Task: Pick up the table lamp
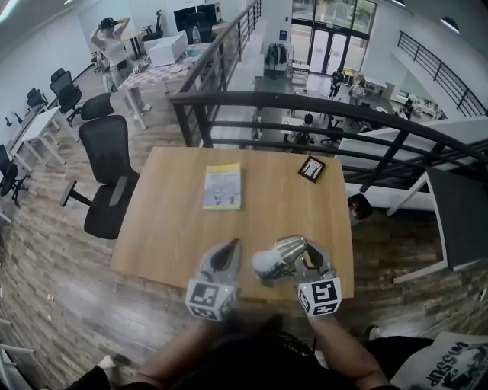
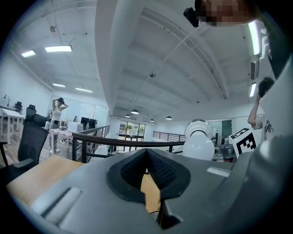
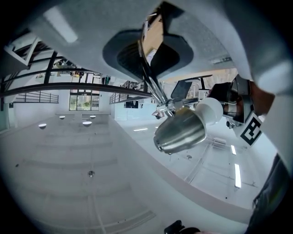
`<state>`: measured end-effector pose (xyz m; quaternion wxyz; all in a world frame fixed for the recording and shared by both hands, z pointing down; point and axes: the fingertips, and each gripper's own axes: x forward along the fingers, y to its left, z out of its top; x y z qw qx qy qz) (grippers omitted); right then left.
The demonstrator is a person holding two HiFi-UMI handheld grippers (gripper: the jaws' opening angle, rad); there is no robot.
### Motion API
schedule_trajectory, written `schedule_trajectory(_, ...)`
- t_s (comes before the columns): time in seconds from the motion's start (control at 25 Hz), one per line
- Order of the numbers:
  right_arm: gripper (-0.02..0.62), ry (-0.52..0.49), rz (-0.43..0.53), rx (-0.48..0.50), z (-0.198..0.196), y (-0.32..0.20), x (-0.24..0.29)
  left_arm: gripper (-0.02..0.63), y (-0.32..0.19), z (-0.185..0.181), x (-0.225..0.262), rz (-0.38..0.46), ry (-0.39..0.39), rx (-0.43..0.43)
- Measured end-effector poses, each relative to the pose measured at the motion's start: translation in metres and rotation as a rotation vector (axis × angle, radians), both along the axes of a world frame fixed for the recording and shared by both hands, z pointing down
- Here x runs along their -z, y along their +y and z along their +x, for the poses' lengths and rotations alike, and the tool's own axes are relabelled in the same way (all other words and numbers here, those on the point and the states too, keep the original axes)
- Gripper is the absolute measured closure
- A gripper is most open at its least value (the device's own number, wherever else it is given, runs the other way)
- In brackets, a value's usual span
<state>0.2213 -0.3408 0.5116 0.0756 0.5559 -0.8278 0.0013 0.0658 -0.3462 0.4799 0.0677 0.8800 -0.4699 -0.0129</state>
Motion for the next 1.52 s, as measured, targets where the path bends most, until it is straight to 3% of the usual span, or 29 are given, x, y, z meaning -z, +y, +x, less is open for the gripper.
schedule_trajectory(0.76, 0.541, -0.025, 0.062, -0.198, 0.032, 0.023, 0.065, 0.604, -0.013, 0.046, 0.044, 0.095, 0.056, -0.213)
schedule_trajectory(1.52, 0.543, -0.032, 0.07, -0.233, 0.031, 0.018, 0.067, 0.604, -0.023, 0.046, 0.048, 0.113, 0.069, -0.245)
